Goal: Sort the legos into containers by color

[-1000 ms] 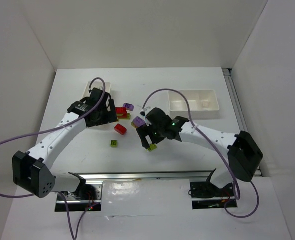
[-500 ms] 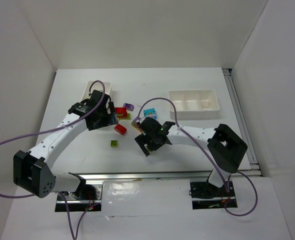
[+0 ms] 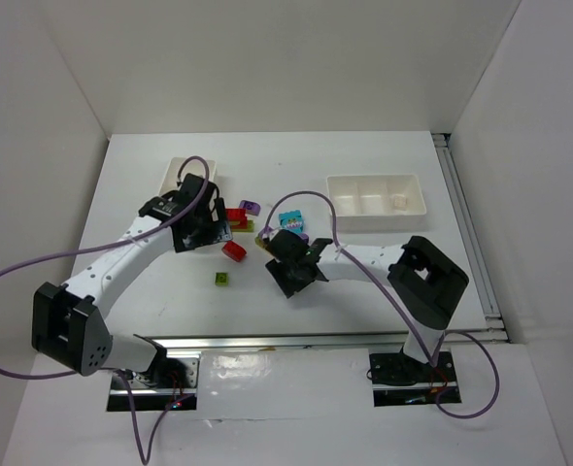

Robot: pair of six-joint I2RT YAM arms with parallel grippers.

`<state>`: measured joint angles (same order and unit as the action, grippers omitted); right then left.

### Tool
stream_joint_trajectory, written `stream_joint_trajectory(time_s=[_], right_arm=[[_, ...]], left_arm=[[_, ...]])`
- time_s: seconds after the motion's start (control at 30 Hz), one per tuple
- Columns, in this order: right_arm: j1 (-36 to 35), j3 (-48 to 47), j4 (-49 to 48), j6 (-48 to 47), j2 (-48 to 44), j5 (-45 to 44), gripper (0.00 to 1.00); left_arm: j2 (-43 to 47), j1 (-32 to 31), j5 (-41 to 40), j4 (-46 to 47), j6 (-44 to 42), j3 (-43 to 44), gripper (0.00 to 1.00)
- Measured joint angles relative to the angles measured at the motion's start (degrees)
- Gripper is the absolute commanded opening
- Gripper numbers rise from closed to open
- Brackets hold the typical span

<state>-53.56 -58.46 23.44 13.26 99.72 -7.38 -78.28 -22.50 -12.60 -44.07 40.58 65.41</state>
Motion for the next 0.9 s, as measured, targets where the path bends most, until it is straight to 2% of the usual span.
stream_joint_trajectory(time_s=[0.03,0.27,0.37,0.43,0.57,0.87,0.9], right_arm=[[-0.04,-0.09,-0.13,0.22,0.09,-0.39,0.44],[1.62,-3.43,3.78,0.66,-1.66,-5.33,0.44],[8.63,-5.20,6.08,0.22,-7.13,-5.92,0.44],[16.37,-9.03,7.39,0.15,-10.32,-6.95,0.44],[27.63,-18.47,7.80,2.01,-10.38,-10.49,0.45],[37.53,-25.07,7.82,6.14,0.44,-12.96,0.45],[38.14,-25.49,7.82,6.40,1.73,-13.29,0.47]], left_arm=[[-0.31,0.00,0.11,0.04,-0.04,0.11,0.98],[-0.81,0.00,0.52,0.35,-1.16,1.07,0.98],[-1.11,0.00,0.50,0.76,-1.57,1.77,0.98],[-1.14,0.00,0.48,1.09,-1.64,1.79,0.98],[-1.66,0.00,0.52,1.53,-1.81,1.90,0.98],[-3.23,0.00,0.76,1.75,-2.64,2.40,0.98],[-3.23,0.00,0.81,1.75,-2.80,2.43,0.98]])
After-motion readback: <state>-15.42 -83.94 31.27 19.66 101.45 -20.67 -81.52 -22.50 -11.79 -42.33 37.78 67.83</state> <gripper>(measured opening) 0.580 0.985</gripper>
